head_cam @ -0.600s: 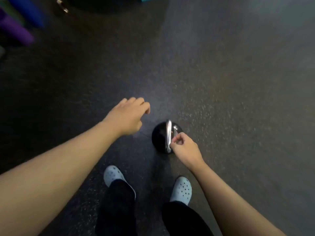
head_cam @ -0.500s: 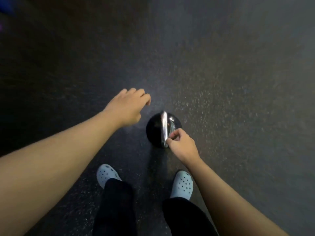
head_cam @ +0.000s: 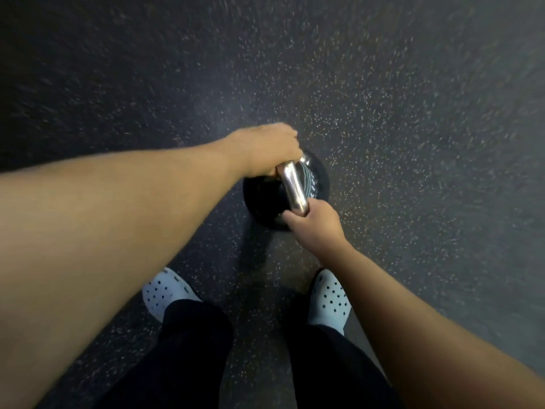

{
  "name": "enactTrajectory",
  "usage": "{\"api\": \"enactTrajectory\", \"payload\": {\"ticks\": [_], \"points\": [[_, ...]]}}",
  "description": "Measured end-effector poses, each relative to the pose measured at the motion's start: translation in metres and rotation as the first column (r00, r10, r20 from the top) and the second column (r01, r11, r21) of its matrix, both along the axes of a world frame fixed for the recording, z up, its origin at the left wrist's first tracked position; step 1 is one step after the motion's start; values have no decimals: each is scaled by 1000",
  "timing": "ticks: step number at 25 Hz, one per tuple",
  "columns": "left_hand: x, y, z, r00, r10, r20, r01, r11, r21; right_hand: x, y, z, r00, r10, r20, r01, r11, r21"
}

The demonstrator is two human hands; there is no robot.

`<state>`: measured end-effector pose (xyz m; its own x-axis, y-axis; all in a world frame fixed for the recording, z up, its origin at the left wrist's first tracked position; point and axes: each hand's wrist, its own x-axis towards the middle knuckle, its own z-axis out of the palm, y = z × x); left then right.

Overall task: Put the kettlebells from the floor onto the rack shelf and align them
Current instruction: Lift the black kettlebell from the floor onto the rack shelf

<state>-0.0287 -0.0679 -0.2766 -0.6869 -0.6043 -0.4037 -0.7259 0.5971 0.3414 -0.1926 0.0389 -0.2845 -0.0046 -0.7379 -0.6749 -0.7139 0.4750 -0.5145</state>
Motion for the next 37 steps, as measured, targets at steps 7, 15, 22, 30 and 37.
{"api": "enactTrajectory", "payload": {"ticks": [7, 15, 22, 30, 37], "points": [[92, 113, 87, 783, 614, -97, -561, 765, 315, 42, -38, 108, 776, 614, -142, -630, 757, -171], [200, 184, 236, 435, 879, -195, -866, 467, 177, 186, -32, 250, 514, 846, -142, -805, 418, -422], [353, 263, 314, 235, 932, -275, -972, 234, -37, 385, -6, 331, 199, 944, -264, -867, 44, -496], [567, 327, 390, 105, 935, -340, -974, 27, -226, 632, 38, 408, 79, 933, -352, -791, -156, -591], [754, 369, 418, 13, 937, -349, -863, -166, -477, 859, 60, 434, -72, 927, -367, -714, -305, -630]]}}
